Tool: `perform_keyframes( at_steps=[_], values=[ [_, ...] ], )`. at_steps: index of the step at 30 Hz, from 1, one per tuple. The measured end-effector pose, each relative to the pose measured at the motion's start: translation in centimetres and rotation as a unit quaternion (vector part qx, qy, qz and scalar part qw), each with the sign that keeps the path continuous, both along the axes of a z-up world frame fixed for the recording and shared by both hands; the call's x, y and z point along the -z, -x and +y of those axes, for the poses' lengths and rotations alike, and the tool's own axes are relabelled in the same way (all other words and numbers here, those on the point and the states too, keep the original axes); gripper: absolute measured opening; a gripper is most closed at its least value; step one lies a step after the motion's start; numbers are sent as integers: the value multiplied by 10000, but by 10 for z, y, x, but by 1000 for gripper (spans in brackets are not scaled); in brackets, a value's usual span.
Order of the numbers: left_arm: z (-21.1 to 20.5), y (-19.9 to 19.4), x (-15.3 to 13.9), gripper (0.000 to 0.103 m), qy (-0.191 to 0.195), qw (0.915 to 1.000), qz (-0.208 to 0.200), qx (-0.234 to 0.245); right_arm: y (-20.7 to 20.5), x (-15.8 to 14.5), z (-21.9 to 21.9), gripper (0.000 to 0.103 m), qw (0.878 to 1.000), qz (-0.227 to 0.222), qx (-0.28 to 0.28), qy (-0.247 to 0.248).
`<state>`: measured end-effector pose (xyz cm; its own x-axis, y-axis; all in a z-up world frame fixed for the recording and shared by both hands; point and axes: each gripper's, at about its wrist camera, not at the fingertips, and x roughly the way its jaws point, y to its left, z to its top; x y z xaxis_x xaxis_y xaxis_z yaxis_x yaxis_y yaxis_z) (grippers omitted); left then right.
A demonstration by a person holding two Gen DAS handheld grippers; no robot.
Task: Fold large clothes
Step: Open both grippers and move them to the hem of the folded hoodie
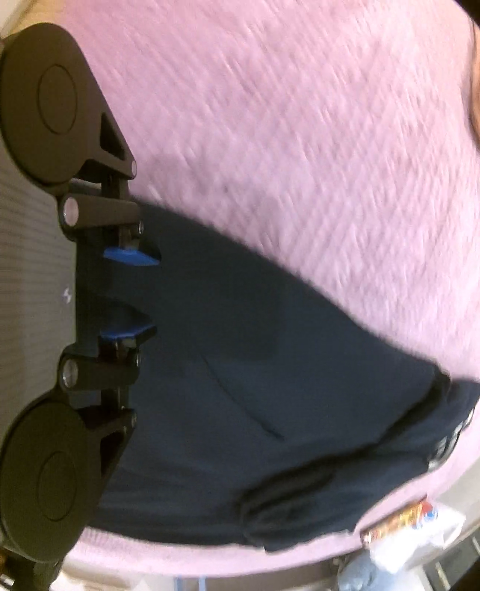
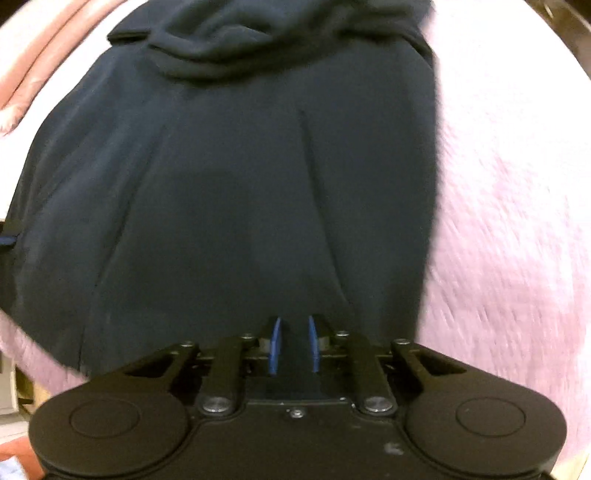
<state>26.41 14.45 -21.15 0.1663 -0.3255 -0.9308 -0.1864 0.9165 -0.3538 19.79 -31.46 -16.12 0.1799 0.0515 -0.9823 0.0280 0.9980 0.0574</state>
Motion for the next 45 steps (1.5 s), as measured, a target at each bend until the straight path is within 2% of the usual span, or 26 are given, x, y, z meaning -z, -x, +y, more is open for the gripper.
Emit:
perform_keyframes(
  at_steps=[4, 5, 6, 7, 8, 9, 10, 13, 17, 19, 23, 25, 26, 27, 28, 29, 30, 31, 34, 36, 38, 41, 42, 43, 44, 45],
  values=[
    [22, 20, -21, 36, -114, 9998, -111, -142, 29, -10, -21, 22, 9990, 308, 331, 3],
    [25, 24, -27, 40, -235, 9994, -179, -169, 33, -14, -26, 29, 9986, 287, 423, -97],
    [28, 27, -33, 42, -428, 9986, -234, -191, 37, -18, -31, 44, 9979, 239, 545, -252],
    [32, 29, -36, 44, -569, 9978, -272, -217, 42, -22, -35, 54, 9970, 192, 645, -388],
    [37, 31, -38, 45, -661, 9969, -304, -284, 44, -24, -38, 71, 9958, 140, 743, -506],
    [40, 32, -38, 48, -676, 9966, -288, -382, 47, -26, -42, 75, 9947, 76, 839, -588],
    [46, 34, -37, 53, -614, 9966, -207, -505, 48, -26, -46, 75, 9940, 38, 894, -621],
    [45, 35, -30, 54, -360, 9967, -17, -724, 53, -22, -48, 75, 9928, 135, 1058, -550],
    [28, 30, -13, 57, -18, 9977, 282, -615, 63, -11, -58, 75, 9882, 289, 1345, -679],
    [28, 32, -7, 59, 5, 9976, 392, -566, 68, -7, -63, 75, 9842, 383, 1500, -855],
    [30, 33, -1, 73, 301, 9971, 437, -547, 79, 4, -69, 75, 9741, 539, 1789, -1272],
    [29, 32, -1, 74, 365, 9972, 450, -472, 81, 5, -66, 63, 9713, 582, 1798, -1441],
    [28, 31, -1, 74, 347, 9975, 454, -405, 80, 4, -63, 46, 9713, 595, 1752, -1497],
    [25, 30, 2, 74, 312, 9979, 460, -329, 79, 4, -59, 36, 9723, 648, 1691, -1477],
    [20, 30, 0, 67, 190, 9987, 440, -170, 78, 3, -55, 28, 9743, 644, 1624, -1419],
    [14, 29, -2, 53, -26, 9992, 395, 9, 77, 0, -53, 13, 9755, 582, 1556, -1446],
    [8, 28, -4, 19, -282, 9988, 331, 236, 75, -3, -52, 13, 9746, 521, 1531, -1549],
    [4, 27, -9, 9, -218, 9987, 228, 405, 72, -8, -53, 13, 9741, 466, 1551, -1577],
    [3, 12, -30, 8, 32, 9992, -197, 351, 59, -32, -61, 10, 9736, 113, 1579, -1643],
    [5, -5, -50, 8, 477, 9969, -590, 203, 42, -55, -68, 10, 9713, -246, 1580, -1761],
    [2, -31, -70, 9, 740, 9920, -1011, 168, 17, -76, -74, 10, 9723, -672, 1531, -1634],
    [-13, -85, -93, 10, 919, 9817, -1652, 246, -29, -91, -83, 10, 9683, -1261, 1541, -1510],
    [-17, -102, -98, 12, 942, 9785, -1819, 224, -48, -95, -86, 11, 9664, -1479, 1571, -1395],
    [-22, -124, -104, 19, 934, 9761, -1962, 83, -66, -98, -89, 12, 9636, -1664, 1661, -1273],
    [-21, -144, -107, 26, 962, 9745, -2023, -107, -82, -100, -93, 17, 9590, -1813, 1831, -1179],
    [-18, -156, -111, 32, 1032, 9714, -2119, -272, -93, -102, -100, 46, 9543, -1914, 1993, -1136]
  ],
)
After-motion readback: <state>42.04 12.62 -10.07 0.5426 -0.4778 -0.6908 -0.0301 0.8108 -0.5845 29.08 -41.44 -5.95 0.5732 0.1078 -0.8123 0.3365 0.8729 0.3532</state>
